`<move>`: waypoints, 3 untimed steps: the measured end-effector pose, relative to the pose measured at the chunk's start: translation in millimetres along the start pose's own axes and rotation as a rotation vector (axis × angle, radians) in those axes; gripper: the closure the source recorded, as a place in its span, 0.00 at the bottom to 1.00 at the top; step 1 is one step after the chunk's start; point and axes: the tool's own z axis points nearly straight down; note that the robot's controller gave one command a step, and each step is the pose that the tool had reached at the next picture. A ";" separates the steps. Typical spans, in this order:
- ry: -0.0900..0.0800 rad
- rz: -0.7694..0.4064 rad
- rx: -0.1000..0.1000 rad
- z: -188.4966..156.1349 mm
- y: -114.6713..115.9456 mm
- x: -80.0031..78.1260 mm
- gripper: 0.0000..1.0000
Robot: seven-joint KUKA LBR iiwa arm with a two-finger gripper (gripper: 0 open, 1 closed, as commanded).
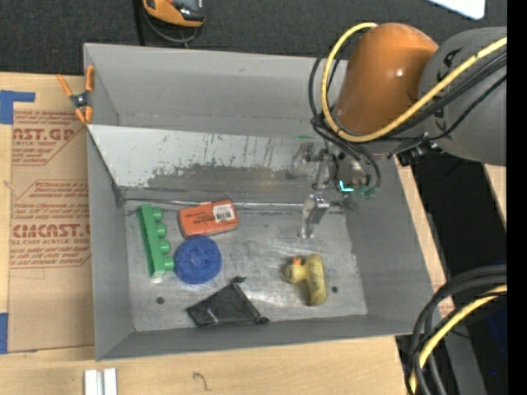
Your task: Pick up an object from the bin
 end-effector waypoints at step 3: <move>-0.012 -0.062 0.001 0.9 2.4 1.3 0.00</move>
Offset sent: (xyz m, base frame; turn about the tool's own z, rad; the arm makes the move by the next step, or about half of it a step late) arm -0.0777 -0.0531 -0.1157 -0.2661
